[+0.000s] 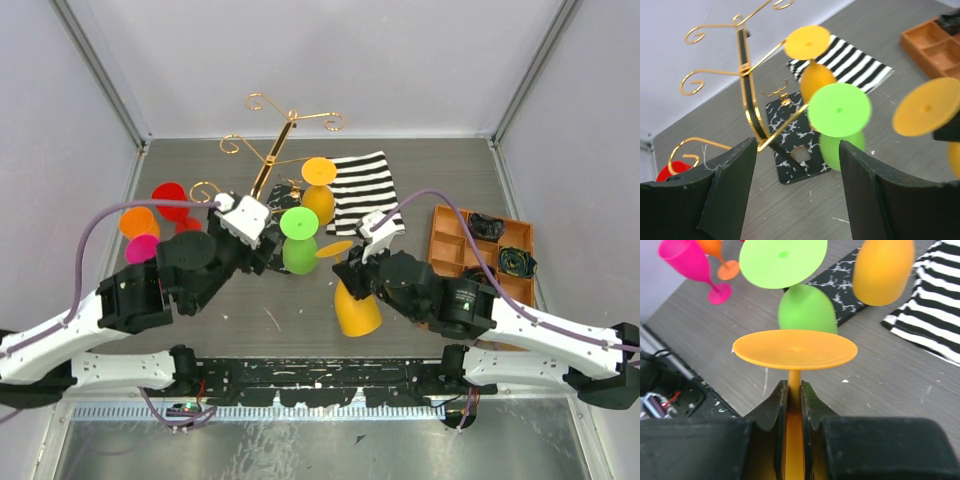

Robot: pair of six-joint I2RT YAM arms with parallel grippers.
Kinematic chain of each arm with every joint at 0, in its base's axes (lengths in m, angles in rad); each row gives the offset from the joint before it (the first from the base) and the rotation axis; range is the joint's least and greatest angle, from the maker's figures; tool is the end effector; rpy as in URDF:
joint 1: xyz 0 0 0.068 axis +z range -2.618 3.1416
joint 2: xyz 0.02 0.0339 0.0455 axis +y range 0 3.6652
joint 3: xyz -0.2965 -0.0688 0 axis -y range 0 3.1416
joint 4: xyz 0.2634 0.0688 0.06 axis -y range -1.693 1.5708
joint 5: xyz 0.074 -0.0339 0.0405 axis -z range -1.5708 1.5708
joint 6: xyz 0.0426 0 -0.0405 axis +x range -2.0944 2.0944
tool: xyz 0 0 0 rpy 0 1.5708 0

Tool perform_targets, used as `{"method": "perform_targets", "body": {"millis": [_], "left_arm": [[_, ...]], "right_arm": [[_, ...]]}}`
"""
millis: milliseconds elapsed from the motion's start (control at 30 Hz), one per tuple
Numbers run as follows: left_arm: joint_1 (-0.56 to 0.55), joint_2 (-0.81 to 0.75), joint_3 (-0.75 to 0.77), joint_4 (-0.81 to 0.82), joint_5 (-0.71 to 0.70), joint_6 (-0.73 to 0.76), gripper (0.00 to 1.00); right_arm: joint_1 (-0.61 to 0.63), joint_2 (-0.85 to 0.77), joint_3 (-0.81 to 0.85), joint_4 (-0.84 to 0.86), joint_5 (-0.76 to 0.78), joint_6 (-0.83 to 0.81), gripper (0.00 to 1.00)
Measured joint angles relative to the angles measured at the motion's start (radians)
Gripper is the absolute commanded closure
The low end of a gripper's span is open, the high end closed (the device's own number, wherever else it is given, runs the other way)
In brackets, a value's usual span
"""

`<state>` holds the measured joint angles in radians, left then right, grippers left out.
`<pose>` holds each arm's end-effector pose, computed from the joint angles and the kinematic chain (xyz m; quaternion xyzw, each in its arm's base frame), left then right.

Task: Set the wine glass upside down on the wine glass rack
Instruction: Turn the wine glass upside down at the wine rack, then adjust the wine rack at the center of the board.

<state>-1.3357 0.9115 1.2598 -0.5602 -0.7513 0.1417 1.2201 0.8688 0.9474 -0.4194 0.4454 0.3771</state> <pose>0.0675 -0.1569 0.4720 0.3168 0.6903 -0.0926 0.6439 0.0833 0.1744 0.3828 -0.2096 0.7790 0.2772 0.5218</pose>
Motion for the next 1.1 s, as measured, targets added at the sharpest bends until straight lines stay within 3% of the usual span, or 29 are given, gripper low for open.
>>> {"method": "perform_targets", "body": {"millis": [167,300,400,633,800,1100], "left_arm": [[0.218,0.049,0.036,-0.02,0.089,-0.055,0.26],[0.298,0.115,0.101,-0.043,0.135,-0.074,0.24],[0.37,0.166,0.162,-0.06,0.163,-0.087,0.23],[0.537,0.276,0.314,-0.151,0.274,-0.135,0.23],[0.631,0.332,0.34,-0.227,0.371,-0.17,0.22],[0.719,0.442,0.369,-0.314,0.486,-0.193,0.22]], "right_arm": [[0.0,0.072,0.05,-0.028,0.085,-0.038,0.99],[-0.035,0.092,0.051,-0.044,0.114,-0.054,0.99],[-0.13,0.09,0.051,-0.049,0.101,-0.058,0.99],[-0.396,0.089,0.051,-0.045,-0.027,-0.076,0.99],[-0.564,0.089,0.035,0.006,-0.151,-0.093,0.99],[-0.724,0.089,-0.052,0.131,-0.3,-0.101,0.99]]}}
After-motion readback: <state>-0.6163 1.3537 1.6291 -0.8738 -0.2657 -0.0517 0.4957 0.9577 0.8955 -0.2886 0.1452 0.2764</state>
